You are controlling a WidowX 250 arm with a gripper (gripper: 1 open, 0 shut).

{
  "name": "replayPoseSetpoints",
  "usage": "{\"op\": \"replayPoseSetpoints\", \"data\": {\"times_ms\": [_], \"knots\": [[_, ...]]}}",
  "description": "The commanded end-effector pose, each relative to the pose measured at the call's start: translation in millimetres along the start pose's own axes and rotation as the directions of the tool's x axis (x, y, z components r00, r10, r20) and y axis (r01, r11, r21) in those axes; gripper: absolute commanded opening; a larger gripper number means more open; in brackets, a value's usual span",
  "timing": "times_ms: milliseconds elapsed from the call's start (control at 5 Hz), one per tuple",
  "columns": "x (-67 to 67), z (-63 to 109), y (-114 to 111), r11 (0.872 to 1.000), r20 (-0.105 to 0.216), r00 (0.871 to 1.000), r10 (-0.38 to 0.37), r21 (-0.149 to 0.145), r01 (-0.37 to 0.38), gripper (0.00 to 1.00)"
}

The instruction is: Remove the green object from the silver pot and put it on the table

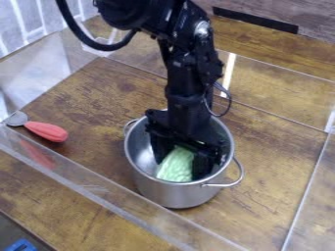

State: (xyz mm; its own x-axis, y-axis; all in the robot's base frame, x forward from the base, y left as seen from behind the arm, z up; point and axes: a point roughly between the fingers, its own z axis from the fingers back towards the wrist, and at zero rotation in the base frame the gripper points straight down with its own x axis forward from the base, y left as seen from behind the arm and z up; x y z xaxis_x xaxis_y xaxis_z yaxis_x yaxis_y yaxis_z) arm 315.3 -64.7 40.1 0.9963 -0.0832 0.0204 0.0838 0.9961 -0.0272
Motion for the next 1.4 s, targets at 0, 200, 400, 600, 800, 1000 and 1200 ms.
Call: {"op": "replayPoseSetpoints", "data": {"times_ms": [0,200,400,600,800,1000,1200], "knots": [[14.8,35.9,1,1.0,0.076,0.997,0.008,0.004,-0.008,0.0],[25.5,62.1,-3,1.0,0.099,0.995,0.004,0.025,-0.007,0.0],[44.9,88.2,-6,0.999,0.12,0.993,-0.002,0.051,-0.004,0.0],[56.4,111.7,-20,0.998,0.131,0.991,0.014,0.052,-0.021,0.0],[64.1,112.2,-39,0.999,0.17,0.985,0.038,-0.013,-0.036,0.0],[61.4,104.8,-51,0.997,0.185,0.981,0.059,-0.053,-0.05,0.0],[59.5,98.8,-55,0.996,0.184,0.981,0.066,-0.067,-0.054,0.0]]}}
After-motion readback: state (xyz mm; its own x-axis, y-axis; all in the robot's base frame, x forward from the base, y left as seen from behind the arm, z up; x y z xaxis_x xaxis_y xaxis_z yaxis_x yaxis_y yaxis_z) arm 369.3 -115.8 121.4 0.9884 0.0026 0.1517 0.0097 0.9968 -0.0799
